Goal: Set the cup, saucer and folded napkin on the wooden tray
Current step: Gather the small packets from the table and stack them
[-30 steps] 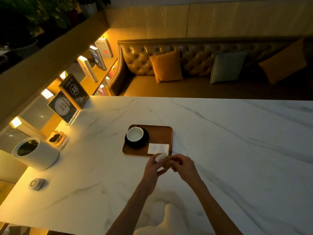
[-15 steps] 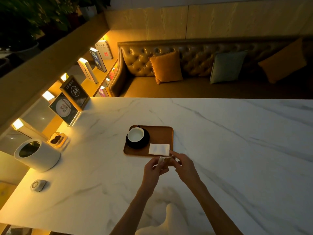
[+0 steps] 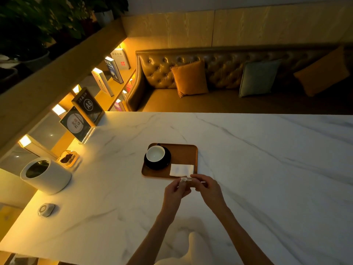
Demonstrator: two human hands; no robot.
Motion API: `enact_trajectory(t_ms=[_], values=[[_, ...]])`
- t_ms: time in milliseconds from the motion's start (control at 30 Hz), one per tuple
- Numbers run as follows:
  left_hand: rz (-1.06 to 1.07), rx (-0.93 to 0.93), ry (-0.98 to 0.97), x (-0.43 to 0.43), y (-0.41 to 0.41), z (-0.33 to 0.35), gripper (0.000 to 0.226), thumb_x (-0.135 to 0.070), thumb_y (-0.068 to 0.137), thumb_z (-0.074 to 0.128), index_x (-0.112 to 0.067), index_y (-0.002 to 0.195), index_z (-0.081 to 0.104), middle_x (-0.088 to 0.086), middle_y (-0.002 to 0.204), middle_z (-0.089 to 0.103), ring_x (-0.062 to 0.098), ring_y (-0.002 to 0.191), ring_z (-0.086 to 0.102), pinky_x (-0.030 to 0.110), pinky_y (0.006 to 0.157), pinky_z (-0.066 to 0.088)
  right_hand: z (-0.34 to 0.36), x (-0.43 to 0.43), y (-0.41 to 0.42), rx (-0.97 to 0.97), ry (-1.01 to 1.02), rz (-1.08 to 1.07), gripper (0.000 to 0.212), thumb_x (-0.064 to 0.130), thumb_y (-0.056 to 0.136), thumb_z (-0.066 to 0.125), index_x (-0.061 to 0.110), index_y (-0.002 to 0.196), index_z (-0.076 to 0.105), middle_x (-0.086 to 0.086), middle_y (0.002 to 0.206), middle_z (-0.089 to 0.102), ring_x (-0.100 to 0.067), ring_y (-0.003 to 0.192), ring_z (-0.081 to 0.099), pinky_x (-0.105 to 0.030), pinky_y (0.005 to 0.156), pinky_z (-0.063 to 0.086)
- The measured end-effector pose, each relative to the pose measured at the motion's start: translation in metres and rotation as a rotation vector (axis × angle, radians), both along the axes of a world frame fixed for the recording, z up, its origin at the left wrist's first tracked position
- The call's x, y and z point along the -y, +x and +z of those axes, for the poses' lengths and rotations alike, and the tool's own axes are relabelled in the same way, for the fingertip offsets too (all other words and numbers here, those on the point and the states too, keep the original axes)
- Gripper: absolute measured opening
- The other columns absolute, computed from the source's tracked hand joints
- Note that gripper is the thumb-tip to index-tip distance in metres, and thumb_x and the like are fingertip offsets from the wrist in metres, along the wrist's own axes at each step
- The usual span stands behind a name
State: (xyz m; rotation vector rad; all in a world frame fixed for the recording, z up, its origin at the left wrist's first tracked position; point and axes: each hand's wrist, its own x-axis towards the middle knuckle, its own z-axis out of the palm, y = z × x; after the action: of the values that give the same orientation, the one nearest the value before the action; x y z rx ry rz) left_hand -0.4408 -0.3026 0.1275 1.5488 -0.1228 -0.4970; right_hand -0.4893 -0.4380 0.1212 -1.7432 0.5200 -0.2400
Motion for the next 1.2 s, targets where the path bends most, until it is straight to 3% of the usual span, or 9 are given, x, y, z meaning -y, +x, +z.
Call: enact_trajectory(t_ms=[167,333,467,667,900,1033,1200], values=[[0.047,-0.057,-0.021,0.006,-0.002,0.002,0.028,-0.017,0.101,0.048,-0.003,0.115,0.067,0.016,0.105,0.072,0.025,0.1,0.071,0.035,0.086,0.06,0.002,0.002,0.001,0.001,0.01,-0.008,0.024,0.03,0.092,0.059,0.027,0.114,0.068,0.001,0.107,0.069,-0.013,0.094,0.067,-0.026,0.08,0.059],[0.103,-0.076,-0.001,0.009,0.0,0.002,0.026,-0.014,0.101,0.048,-0.003,0.108,0.07,0.017,0.101,0.072,0.026,0.092,0.073,0.031,0.08,0.061,0.0,0.005,0.001,-0.028,0.011,-0.008,0.041,0.013,0.089,0.064,0.023,0.128,0.057,0.004,0.109,0.068,-0.01,0.097,0.066,-0.011,0.076,0.053],[0.102,-0.048,0.034,0.013,-0.003,-0.003,0.023,-0.015,0.101,0.047,-0.011,0.102,0.07,0.019,0.097,0.071,0.029,0.089,0.072,0.032,0.079,0.062,-0.006,0.008,0.0,-0.057,-0.062,-0.044,0.033,0.009,0.09,0.061,0.021,0.121,0.064,0.0,0.115,0.07,-0.006,0.098,0.064,-0.006,0.074,0.048],[0.017,-0.032,0.153,0.013,-0.001,-0.015,0.023,-0.006,0.1,0.047,-0.002,0.107,0.069,0.022,0.097,0.071,0.034,0.088,0.072,0.034,0.074,0.063,-0.013,0.009,-0.003,-0.105,-0.11,-0.021,0.033,0.012,0.091,0.06,0.019,0.123,0.064,0.003,0.112,0.071,-0.002,0.095,0.061,0.005,0.07,0.042],[0.007,-0.155,0.16,0.007,0.011,-0.024,0.021,-0.008,0.096,0.055,-0.005,0.112,0.07,0.013,0.089,0.075,0.02,0.073,0.076,0.024,0.063,0.06,-0.02,0.014,-0.005,-0.13,0.002,-0.015,0.03,0.015,0.091,0.06,0.03,0.117,0.067,0.026,0.093,0.066,0.005,0.086,0.064,-0.008,0.071,0.049],[-0.035,-0.181,0.255,0.005,0.019,-0.031,0.026,-0.011,0.098,0.051,-0.006,0.119,0.066,0.009,0.1,0.071,0.017,0.078,0.074,0.02,0.064,0.058,-0.03,0.017,-0.001,-0.193,0.063,-0.035,0.033,0.01,0.091,0.06,0.016,0.123,0.064,0.001,0.103,0.07,-0.01,0.09,0.067,-0.018,0.076,0.055],[-0.098,-0.214,0.327,0.001,0.038,-0.038,0.027,-0.009,0.099,0.049,-0.003,0.12,0.065,0.003,0.093,0.069,0.014,0.078,0.069,0.02,0.066,0.059,-0.039,0.02,0.01,-0.245,0.131,-0.089,0.028,0.008,0.09,0.061,0.011,0.118,0.066,-0.006,0.101,0.07,-0.009,0.085,0.068,-0.014,0.064,0.057]])
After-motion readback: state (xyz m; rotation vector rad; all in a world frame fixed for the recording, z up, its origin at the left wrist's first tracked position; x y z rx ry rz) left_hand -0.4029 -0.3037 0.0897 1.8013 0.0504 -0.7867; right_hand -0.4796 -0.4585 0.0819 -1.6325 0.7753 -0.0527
